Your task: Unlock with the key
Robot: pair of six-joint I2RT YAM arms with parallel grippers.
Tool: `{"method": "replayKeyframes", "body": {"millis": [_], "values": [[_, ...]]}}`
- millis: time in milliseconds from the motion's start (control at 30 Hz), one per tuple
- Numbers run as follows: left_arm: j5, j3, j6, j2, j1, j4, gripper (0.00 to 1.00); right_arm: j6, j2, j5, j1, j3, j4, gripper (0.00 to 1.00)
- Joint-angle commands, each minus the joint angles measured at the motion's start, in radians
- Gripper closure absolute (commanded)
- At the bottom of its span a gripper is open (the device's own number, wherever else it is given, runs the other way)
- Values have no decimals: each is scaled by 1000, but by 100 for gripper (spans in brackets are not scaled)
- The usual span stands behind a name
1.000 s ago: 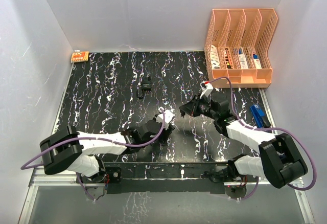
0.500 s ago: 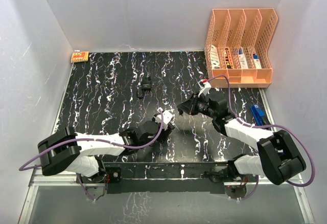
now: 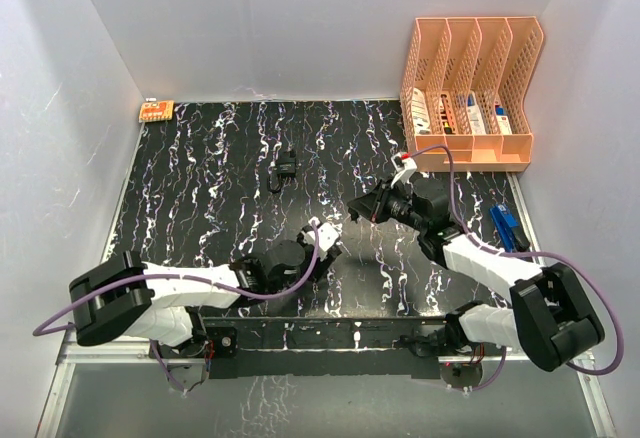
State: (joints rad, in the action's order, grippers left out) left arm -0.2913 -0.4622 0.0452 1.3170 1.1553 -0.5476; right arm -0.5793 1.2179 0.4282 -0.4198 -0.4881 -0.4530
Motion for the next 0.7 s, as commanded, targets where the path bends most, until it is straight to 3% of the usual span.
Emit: {"method": "replayKeyframes", "body": {"millis": [0, 333, 667], "values": [[6, 30, -75, -49, 7, -125, 100, -9, -54, -5, -6, -5, -65, 100], [-24, 188, -193, -25, 7, -565, 100, -103, -155, -60, -9, 101, -173, 100], [-37, 224, -226, 153, 7, -946, 100, -157, -136, -101, -53, 131, -292, 100]]}}
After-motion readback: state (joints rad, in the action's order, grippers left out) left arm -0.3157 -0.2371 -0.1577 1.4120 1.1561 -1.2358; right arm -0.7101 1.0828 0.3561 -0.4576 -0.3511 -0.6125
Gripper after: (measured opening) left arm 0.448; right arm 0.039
